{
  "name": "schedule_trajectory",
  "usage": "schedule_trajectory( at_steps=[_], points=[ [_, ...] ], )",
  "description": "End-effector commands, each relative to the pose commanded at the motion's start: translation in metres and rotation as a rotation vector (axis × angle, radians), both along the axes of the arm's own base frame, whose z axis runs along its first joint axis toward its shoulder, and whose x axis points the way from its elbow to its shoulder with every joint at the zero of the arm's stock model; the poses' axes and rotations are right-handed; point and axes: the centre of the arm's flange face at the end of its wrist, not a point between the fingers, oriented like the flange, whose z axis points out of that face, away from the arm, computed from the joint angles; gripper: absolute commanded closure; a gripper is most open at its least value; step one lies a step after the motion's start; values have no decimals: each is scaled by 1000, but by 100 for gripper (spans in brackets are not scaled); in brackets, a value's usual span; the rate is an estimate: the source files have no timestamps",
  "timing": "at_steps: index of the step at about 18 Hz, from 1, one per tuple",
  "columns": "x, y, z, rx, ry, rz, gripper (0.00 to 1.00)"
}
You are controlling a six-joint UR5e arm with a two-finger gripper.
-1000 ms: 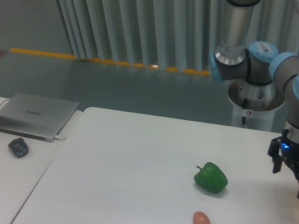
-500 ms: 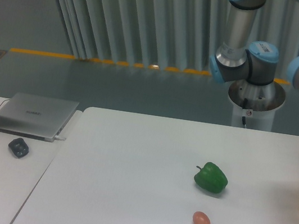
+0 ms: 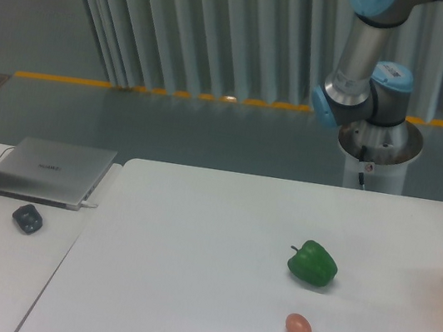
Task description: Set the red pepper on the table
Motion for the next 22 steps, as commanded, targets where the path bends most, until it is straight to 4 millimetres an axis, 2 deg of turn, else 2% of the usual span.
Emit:
schedule_trajectory(
  at_steps=[6, 11, 19, 22],
  points=[
    [-9, 4, -26, -17, -31, 2, 0],
    [-19, 4, -34, -18, -32, 7, 0],
    [-29, 0, -59, -32, -62, 22, 0],
    [-30, -3, -60, -30, -63, 28, 0]
  ],
)
